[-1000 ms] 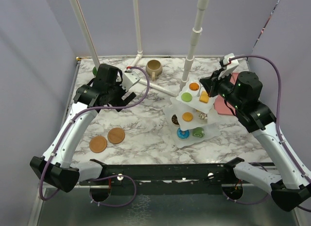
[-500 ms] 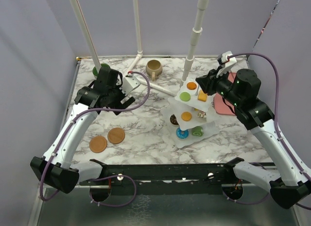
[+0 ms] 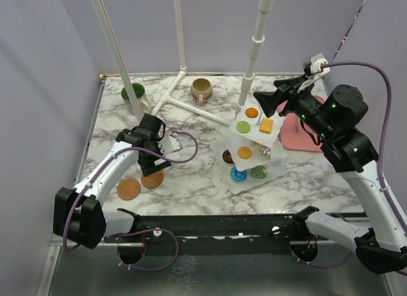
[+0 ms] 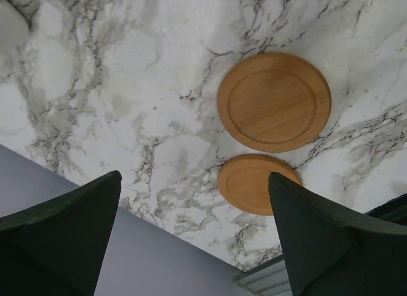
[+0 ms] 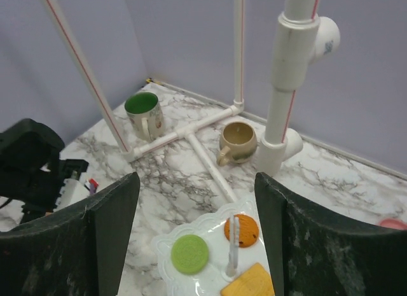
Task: Serve the afternoon tea
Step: Place the dessert table at the center of the board, then move the coaster to the center of the board.
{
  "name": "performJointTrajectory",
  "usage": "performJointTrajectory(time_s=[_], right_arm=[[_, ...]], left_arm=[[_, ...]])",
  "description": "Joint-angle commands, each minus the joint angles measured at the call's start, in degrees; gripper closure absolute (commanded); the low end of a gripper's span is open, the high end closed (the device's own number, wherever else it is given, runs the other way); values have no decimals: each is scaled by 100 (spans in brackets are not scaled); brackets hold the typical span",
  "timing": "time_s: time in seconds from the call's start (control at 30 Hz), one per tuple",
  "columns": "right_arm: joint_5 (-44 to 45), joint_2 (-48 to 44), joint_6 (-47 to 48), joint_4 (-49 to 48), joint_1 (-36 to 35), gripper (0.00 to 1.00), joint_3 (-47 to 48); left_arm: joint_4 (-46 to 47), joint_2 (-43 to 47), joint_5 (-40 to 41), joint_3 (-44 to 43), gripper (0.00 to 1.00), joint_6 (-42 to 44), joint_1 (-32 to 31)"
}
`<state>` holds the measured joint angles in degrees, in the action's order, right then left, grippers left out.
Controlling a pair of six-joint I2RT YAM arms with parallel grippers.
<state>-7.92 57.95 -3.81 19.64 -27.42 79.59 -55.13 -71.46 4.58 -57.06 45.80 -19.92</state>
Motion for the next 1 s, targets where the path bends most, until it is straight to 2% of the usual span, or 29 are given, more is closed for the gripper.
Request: performJointTrajectory(time_s=[0.0, 0.17, 0.53, 0.8, 0.97], right_arm=[[-77, 87, -32, 222, -419, 22, 261], [754, 508, 93, 227, -1627, 22, 540], [1842, 1030, 44, -488, -3201, 22, 512], [2332, 1298, 70, -775, -3768, 23, 321], [2517, 1200, 32, -895, -3821, 24, 129]], left_arm=[[598, -194, 99, 625, 1, 453, 32], [1281, -454, 170, 1044, 1, 479, 32], [2297, -1053, -21, 1322, 1, 146, 6], [2700, -1719, -152, 1098, 1, -175, -161], [2761, -1949, -331, 852, 1, -509, -596]])
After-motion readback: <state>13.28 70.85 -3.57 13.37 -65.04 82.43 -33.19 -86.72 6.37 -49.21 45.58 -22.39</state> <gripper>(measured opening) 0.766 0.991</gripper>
